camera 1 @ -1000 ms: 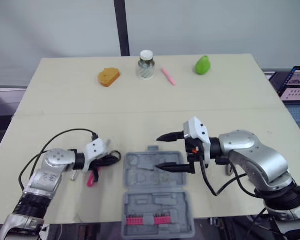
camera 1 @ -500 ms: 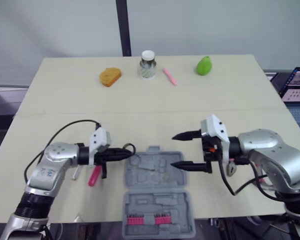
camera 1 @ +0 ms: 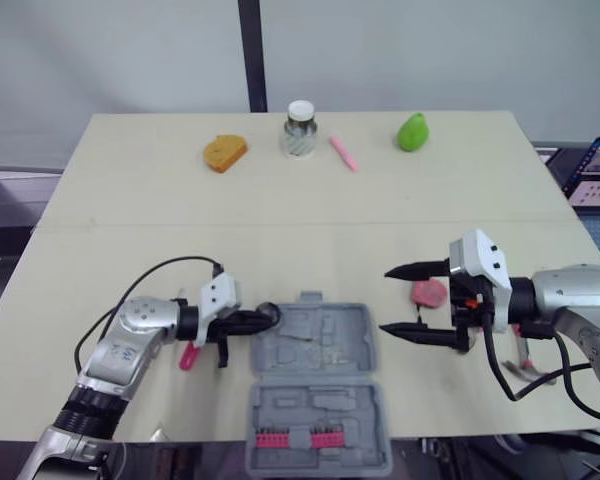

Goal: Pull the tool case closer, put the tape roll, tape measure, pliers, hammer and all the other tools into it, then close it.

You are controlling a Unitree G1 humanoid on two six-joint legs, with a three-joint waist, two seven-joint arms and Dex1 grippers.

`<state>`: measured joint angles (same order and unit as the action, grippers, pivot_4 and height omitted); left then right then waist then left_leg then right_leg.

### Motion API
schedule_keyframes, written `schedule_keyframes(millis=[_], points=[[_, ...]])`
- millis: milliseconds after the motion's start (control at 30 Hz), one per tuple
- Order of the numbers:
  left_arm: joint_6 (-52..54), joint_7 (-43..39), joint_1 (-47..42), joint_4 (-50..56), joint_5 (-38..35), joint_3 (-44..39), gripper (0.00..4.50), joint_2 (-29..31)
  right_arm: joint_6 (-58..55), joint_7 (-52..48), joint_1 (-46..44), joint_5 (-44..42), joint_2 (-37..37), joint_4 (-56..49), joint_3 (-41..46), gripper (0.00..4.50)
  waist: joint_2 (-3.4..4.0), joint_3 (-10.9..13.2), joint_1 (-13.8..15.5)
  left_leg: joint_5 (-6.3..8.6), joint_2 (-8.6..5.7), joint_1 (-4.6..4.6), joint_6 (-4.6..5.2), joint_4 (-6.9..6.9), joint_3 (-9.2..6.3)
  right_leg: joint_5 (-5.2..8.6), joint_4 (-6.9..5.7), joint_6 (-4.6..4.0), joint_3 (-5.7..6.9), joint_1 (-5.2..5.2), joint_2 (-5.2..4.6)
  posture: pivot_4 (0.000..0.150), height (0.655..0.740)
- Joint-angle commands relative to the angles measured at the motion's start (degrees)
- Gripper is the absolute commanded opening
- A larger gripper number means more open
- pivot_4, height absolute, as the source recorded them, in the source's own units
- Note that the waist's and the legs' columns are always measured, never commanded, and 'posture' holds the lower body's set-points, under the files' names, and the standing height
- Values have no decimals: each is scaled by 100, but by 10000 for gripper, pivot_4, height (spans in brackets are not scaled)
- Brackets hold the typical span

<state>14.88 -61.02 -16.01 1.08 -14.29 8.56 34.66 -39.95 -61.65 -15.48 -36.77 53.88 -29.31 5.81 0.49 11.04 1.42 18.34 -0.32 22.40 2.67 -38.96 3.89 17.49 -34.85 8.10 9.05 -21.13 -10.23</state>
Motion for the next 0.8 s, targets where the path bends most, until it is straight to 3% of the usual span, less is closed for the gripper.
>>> schedule_keyframes(millis=[33,800], points=[[-123,-24,-121,-56,27,34,551,-52,49,89,-108,-122,-5,-219,121,45000,0,0,5,0,0,0,0,-1,0,0,0,0,0,1,0,1500,7400],[-11,43,26,-194,62,107,551,-109,-44,315,-167,-273,-32,-356,12,45000,0,0,4,0,0,0,1,-2,-4,0,1,0,3,4,0,1500,7400]])
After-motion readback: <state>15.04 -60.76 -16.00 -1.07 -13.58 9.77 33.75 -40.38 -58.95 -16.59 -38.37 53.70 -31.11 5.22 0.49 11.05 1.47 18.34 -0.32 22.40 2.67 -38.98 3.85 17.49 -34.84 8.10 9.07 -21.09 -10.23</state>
